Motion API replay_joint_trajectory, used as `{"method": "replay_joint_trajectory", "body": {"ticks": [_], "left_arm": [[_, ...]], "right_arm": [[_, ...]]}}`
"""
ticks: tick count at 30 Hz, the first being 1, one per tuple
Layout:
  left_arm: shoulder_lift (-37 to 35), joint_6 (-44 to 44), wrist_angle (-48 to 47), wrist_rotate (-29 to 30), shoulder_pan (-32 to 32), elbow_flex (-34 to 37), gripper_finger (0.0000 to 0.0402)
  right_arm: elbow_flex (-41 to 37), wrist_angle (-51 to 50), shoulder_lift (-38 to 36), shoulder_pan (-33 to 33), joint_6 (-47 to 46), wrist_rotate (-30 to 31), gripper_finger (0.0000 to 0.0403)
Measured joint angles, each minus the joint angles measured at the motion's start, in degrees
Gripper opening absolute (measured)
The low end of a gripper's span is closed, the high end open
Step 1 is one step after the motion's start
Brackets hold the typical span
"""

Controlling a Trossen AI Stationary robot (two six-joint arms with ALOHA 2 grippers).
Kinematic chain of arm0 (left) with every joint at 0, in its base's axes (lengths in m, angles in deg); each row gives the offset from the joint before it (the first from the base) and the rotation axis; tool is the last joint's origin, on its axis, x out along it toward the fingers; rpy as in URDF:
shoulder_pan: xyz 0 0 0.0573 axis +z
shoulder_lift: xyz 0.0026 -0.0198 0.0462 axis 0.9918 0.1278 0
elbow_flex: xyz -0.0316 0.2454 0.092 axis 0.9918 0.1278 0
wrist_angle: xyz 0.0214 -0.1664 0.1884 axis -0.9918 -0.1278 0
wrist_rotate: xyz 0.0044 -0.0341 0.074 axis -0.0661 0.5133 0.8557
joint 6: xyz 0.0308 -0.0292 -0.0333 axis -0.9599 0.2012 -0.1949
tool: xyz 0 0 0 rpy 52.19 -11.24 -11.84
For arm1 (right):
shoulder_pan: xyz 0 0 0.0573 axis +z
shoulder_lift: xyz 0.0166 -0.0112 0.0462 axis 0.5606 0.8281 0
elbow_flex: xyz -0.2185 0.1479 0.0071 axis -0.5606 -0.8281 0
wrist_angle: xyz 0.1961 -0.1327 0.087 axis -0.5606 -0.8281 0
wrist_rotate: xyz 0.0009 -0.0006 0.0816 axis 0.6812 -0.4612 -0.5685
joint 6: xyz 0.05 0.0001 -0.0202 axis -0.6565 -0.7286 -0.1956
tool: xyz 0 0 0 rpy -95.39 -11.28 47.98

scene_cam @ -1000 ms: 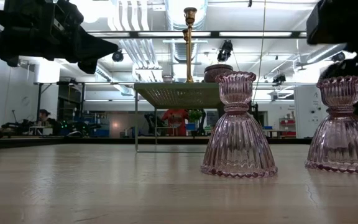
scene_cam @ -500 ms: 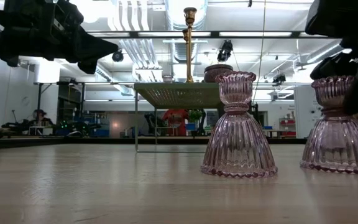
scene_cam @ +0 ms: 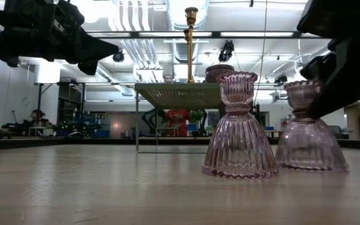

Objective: Pick & Place candle stick holders
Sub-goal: Put the right pink glass candle holder on the shelf aligned with the other pink glass candle holder

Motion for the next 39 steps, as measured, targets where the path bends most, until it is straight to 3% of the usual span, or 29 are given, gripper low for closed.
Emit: {"method": "replay_joint_trajectory", "body": {"ticks": [10,22,30,39], "left_arm": [[0.0,0.0,-0.3,0.0,0.0,0.0,0.0012],[0.0,0.5,-0.7,0.0,0.0,0.0,0.0012],[0.0,0.5,-0.7,0.0,0.0,0.0,0.0012],[0.0,0.5,-0.7,0.0,0.0,0.0,0.0012]], "right_arm": [[-0.1,0.5,0.5,-1.9,1.5,4.0,0.0094],[-1.4,12.1,0.5,-4.5,7.3,4.0,0.0068],[-1.6,12.6,0.9,-5.0,5.3,3.6,0.0091],[-1.6,21.9,8.6,-7.7,6.9,1.3,0.0155]]}}
